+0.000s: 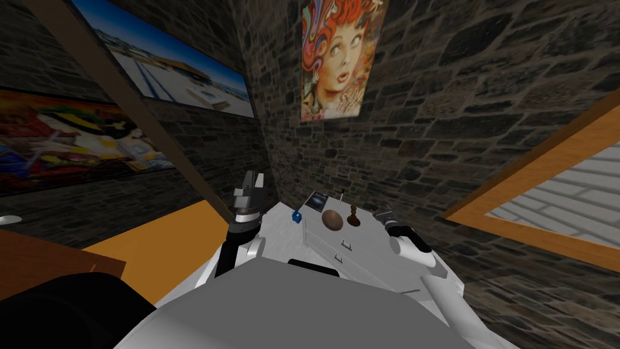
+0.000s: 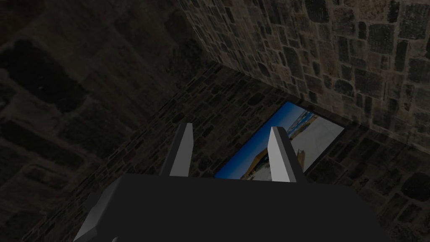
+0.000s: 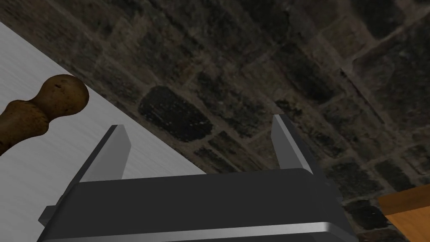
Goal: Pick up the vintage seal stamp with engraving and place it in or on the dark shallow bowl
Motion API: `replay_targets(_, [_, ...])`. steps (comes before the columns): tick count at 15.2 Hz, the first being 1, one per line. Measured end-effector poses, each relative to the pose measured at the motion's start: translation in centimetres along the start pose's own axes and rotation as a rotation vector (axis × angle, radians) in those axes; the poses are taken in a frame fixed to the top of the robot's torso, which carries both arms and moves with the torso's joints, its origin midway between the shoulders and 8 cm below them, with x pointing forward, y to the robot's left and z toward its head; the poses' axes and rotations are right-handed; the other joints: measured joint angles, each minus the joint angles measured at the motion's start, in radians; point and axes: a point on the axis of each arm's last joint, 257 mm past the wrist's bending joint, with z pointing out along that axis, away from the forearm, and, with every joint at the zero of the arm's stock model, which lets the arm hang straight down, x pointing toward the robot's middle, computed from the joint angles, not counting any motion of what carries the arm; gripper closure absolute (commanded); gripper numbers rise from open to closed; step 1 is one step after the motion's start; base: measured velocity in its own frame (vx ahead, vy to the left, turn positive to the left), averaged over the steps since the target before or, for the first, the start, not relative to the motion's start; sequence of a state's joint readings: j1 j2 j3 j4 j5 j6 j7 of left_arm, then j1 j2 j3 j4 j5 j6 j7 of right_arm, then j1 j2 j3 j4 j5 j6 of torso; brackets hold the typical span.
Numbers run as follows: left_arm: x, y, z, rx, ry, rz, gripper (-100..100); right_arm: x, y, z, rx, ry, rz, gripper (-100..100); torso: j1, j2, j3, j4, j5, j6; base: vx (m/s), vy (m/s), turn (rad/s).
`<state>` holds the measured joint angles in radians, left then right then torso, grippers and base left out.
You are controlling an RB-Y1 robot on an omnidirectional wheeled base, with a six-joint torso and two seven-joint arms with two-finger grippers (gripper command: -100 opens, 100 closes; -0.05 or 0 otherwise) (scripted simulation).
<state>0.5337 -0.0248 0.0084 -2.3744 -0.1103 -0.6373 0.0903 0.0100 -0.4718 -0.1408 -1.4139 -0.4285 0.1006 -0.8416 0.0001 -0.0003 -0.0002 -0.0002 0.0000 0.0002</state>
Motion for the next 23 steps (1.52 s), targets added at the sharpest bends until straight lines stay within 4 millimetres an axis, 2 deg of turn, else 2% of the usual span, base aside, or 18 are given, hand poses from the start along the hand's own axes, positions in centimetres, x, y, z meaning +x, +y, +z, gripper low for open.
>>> replay_targets(9, [0.0,0.0,0.0,0.0,0.0,0.0,0,-6.3,0.1,1.8,0.063,-0.187,0.218,-100,0.0,0.0,0.0,0.0,0.0,-0.001,-0.003,0.004,0.118])
replay_targets(18, [0.0,0.0,0.0,0.0,0.0,0.0,0,-12.1,-0.1,2.1,0.101,-0.386,0.475,-100,0.0,0.0,0.0,0.0,0.0,0.0,-0.002,0.003,0.115])
replay_targets(23, [0.0,0.0,0.0,0.0,0.0,0.0,0,-14.5,-0.3,1.7,0.113,-0.494,0.641,-100,0.0,0.0,0.0,0.0,0.0,0.0,-0.002,0.004,0.131])
